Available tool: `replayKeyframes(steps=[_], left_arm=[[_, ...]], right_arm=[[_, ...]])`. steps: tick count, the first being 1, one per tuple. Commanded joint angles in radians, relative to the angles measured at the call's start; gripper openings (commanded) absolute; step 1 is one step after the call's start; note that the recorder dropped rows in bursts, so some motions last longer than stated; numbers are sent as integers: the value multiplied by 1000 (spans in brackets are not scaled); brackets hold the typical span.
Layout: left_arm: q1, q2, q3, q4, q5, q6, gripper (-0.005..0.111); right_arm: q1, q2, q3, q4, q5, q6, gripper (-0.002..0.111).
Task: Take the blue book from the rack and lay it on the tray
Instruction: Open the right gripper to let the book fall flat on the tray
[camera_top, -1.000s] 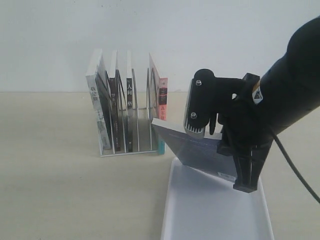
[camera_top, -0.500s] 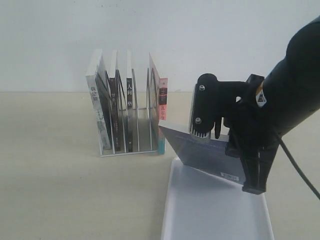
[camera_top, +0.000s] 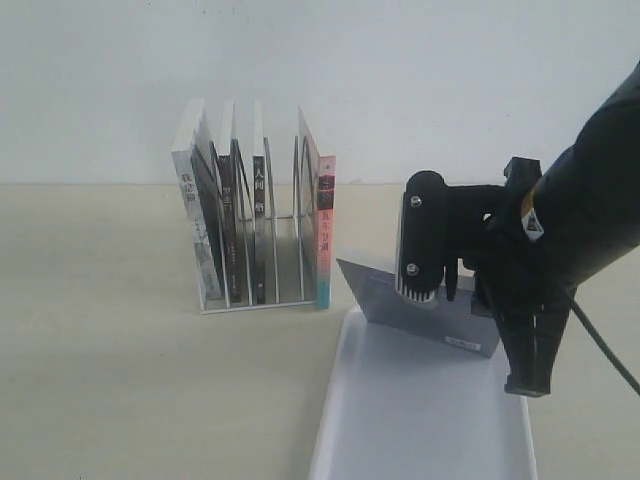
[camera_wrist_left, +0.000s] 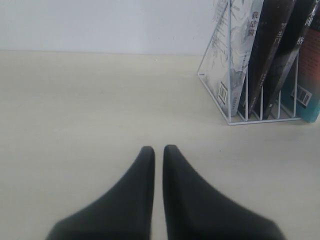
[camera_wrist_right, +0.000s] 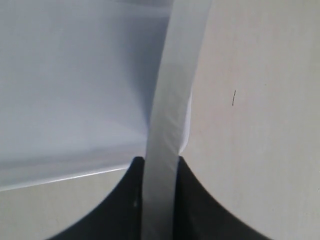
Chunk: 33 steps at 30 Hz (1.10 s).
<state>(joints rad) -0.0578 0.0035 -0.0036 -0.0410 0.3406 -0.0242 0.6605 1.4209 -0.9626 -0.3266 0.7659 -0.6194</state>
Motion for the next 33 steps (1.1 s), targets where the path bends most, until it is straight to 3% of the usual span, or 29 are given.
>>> replayKeyframes(steps=[1,8,10,14,16,33], left_arm=[[4,-4,4,1,-4,-9,6],[4,-4,4,1,-4,-9,6],[4,-4,4,1,-4,-9,6],[4,-4,4,1,-4,-9,6],[4,-4,4,1,-4,-9,6],[4,-4,4,1,-4,-9,6]], right_arm=[[-4,7,10,-18,-2,7,0],[-4,7,10,-18,2,12,2],[-4,7,10,-18,-5,30,12],[-4,7,10,-18,-9,36,42],[-4,7,10,-18,-11,36,49],[0,-171,1,11,-14,36,52]])
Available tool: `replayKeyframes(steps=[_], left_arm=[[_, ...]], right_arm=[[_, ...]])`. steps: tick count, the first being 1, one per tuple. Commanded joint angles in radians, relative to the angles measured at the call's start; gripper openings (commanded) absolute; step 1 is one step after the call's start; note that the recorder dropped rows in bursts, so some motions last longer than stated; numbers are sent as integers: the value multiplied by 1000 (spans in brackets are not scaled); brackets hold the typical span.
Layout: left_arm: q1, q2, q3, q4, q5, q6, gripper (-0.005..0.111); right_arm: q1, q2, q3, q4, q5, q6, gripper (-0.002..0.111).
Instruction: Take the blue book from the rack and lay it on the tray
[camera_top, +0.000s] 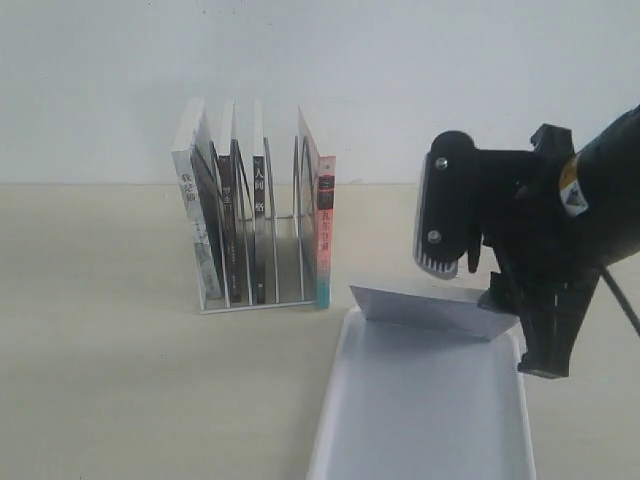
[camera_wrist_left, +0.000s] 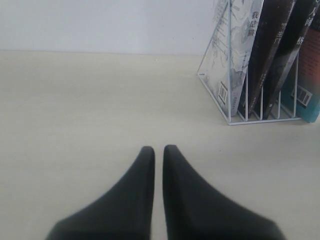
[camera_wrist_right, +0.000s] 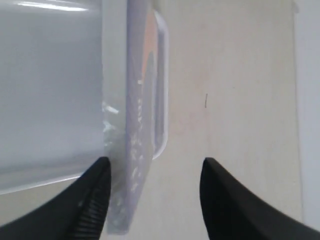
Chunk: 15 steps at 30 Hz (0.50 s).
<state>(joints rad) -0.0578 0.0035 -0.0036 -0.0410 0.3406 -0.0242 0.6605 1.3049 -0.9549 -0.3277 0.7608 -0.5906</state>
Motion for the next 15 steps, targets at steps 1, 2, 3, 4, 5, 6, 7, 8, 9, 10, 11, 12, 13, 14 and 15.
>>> replayKeyframes(steps=[1,2,3,4,5,6,7,8,9,10,11,12,13,14,15], left_arm=[[4,-4,4,1,-4,-9,6],[4,-4,4,1,-4,-9,6],[4,-4,4,1,-4,-9,6],[4,-4,4,1,-4,-9,6],[4,-4,4,1,-4,-9,6],[4,-4,4,1,-4,-9,6],[4,-4,4,1,-4,-9,6],[4,-4,4,1,-4,-9,6],[4,-4,4,1,-4,-9,6],[4,-4,4,1,-4,-9,6],[4,-4,4,1,-4,-9,6],[4,-4,4,1,-4,-9,6],[4,-4,4,1,-4,-9,6],[4,-4,4,1,-4,-9,6],[4,-4,4,1,-4,-9,6]], right_arm=[[0,-65,-7,12,-9,7,52],[0,-74,-7,14,-6,7,52],[0,-79,-7,19,-6,7,51],[0,-85,-7,22,-6,7,51],[0,-90,-7,24,-6,7,51],[0,-98,-7,25,-6,7,51],[0,-98,-7,25,-8,7,51],[0,-109,-7,25,-8,9,51],[0,-112,-7,25,-8,9,51],[0,-120,-7,28,-10,12,51],[0,-127,-7,28,-13,14,51],[0,-137,-7,30,-16,17,51],[0,-149,-7,30,-16,17,51],[0,-159,-7,30,-16,17,51],[0,-175,-7,33,-16,19,51]])
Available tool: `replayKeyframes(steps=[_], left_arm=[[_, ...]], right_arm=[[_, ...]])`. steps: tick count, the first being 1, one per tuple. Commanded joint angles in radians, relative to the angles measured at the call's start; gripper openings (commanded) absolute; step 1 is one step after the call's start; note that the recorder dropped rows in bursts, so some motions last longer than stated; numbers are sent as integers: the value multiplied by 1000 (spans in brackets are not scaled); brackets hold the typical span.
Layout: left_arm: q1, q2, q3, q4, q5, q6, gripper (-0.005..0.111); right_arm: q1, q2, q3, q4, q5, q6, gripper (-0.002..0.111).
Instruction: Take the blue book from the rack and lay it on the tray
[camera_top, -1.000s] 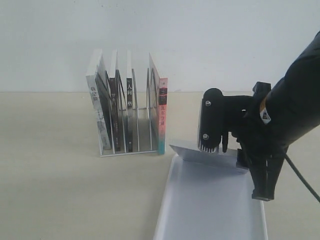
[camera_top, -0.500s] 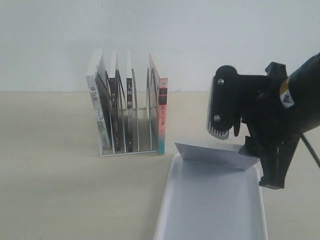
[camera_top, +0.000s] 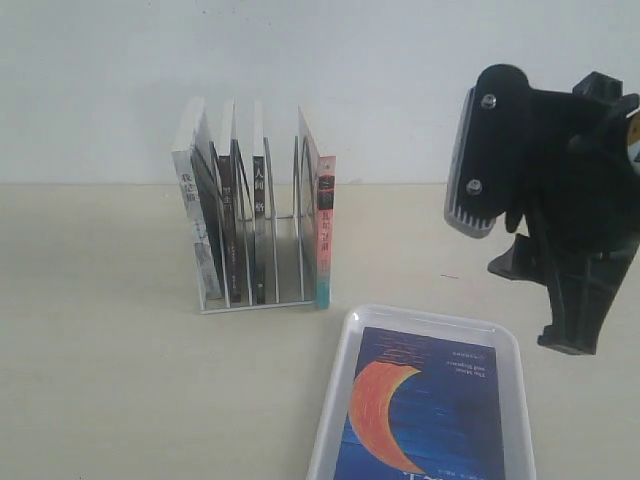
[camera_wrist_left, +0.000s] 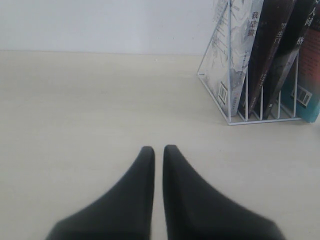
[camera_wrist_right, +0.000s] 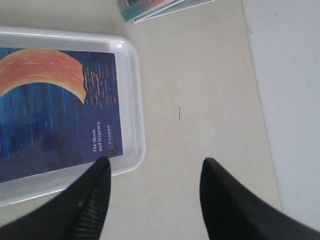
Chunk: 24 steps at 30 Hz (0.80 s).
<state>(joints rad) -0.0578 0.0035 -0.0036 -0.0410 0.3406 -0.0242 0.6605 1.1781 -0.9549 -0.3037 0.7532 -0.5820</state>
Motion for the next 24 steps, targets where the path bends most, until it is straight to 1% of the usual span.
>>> replayKeyframes(steps=[1,4,5,6,8,9,13,16,18,24], left_arm=[[4,-4,4,1,-4,-9,6],[4,-4,4,1,-4,-9,6],[4,-4,4,1,-4,-9,6],[4,-4,4,1,-4,-9,6],[4,-4,4,1,-4,-9,6],[4,-4,4,1,-4,-9,6],[4,-4,4,1,-4,-9,6],[4,-4,4,1,-4,-9,6],[4,-4,4,1,-4,-9,6],[4,-4,4,1,-4,-9,6]], right_arm=[[0,-63,-7,10,-11,19,51],[0,-109,-7,28,-35,106,51],[0,-122,-7,46,-51,135,47],[0,-138,-7,73,-64,168,39],[0,-173,-7,141,-78,216,16],[0,-190,-7,183,-80,233,1],[0,-251,-7,379,-55,387,1],[0,-284,-7,519,-33,457,1],[0,-298,-7,585,-33,465,1],[0,-308,-7,608,-33,468,1]])
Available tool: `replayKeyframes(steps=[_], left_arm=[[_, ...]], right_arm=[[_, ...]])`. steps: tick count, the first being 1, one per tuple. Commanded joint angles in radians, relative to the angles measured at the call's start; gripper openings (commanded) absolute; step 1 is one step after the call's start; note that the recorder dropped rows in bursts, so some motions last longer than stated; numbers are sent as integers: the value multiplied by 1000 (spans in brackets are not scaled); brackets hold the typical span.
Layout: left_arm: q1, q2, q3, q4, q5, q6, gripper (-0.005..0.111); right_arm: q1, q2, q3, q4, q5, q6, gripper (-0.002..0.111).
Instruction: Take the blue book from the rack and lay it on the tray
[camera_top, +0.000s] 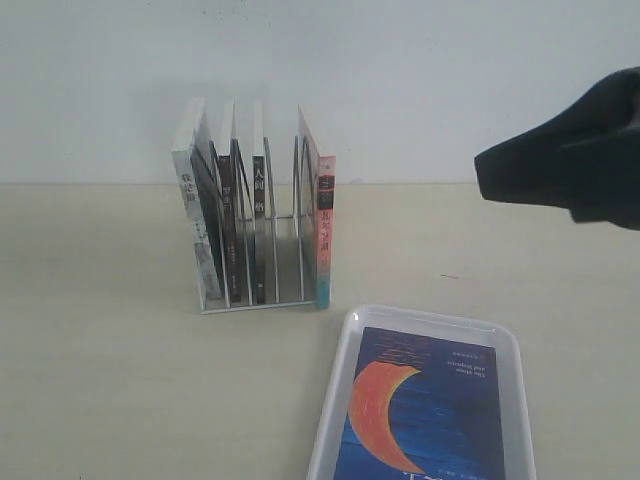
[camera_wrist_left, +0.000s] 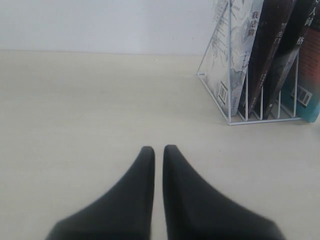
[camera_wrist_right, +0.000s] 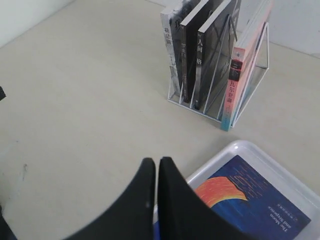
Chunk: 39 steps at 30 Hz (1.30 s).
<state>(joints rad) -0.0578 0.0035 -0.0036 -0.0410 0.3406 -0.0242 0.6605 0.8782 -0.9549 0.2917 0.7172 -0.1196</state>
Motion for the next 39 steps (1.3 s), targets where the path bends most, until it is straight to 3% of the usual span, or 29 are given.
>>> replayKeyframes(steps=[1,18,26,33,39], left_arm=[[4,-4,4,1,-4,-9,6],[4,-4,4,1,-4,-9,6],[4,-4,4,1,-4,-9,6],[4,-4,4,1,-4,-9,6],[4,-4,4,1,-4,-9,6]], right_arm=[[0,-8,-7,13,3,6,1],[2,-31,7,15,-18,-18,1],[-9,-231,321,15,-247,-46,1],[-119,-509,664,18,-619,-26,1],[-210,-742,865,18,-737,-10,1]])
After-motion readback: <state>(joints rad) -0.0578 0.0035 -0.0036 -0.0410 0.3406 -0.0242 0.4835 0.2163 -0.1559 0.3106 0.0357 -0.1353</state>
